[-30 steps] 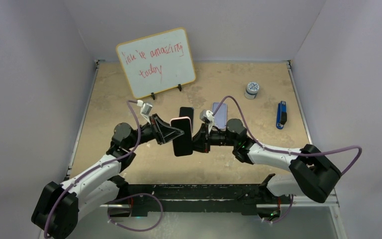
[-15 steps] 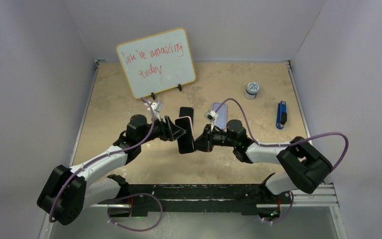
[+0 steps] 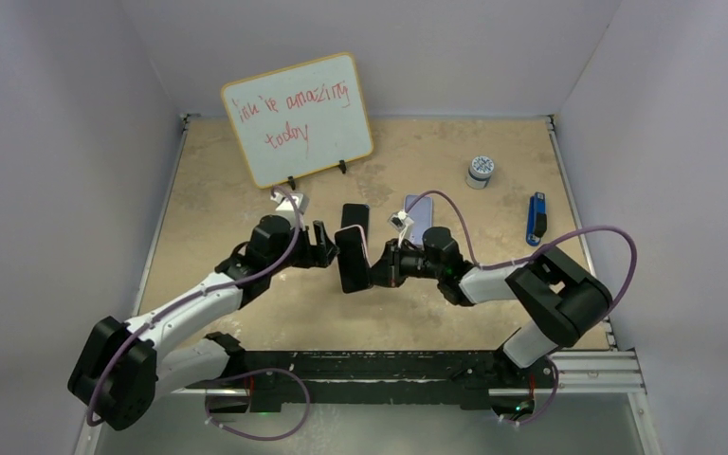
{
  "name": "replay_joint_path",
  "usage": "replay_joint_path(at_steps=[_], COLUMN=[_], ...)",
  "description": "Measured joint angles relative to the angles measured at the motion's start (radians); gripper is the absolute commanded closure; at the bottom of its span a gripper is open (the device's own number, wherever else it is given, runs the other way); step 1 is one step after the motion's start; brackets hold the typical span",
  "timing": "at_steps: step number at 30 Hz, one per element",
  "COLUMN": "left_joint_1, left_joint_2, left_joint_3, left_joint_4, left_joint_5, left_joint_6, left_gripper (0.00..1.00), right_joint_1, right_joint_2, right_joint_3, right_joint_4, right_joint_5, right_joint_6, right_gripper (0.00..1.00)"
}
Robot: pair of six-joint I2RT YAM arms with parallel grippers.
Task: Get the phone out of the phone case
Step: Remove the phone case from the phone.
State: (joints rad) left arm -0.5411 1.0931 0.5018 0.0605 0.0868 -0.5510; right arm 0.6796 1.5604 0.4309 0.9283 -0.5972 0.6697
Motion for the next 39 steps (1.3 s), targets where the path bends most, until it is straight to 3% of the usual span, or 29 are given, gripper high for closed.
replay_joint_path(at_steps=[6,16,25,31,39], left_joint_1=[-0.179,-0.435,-0.712,-0.798,-0.817], left_joint_2=[-0.048,-0.100,0.114,0.269,0.340], left_joint_3=[0.037,0.040,0.129,0.210,0.235], left_joint_4=[-0.129,-0.177,-0.201,-0.217,-0.219], left_joint_5=[-0.226,-0.480,-0.781,-0.933,-1.004], left_joint_6=[0.069,0.167,0.238,0.264,0.281], left_gripper=[0.26,0.26,0.29,0.34,0.41], right_joint_1=[0.000,0.000,-0.002,-0.007,-0.012], right_joint_2=[0.030,0.036,0.072,0.072,0.072], right_joint_3=[0.034,0.059,0.075,0.082,0.087], right_joint_4=[-0.048,-0.130,-0.149,-0.163,-0.168], right_joint_5=[0.024,0.049,0.056,0.056,0.056], right_joint_6=[0.032,0.033,0.047,0.055,0.057], right_gripper=[1.00,1.00,1.00,1.00,1.00])
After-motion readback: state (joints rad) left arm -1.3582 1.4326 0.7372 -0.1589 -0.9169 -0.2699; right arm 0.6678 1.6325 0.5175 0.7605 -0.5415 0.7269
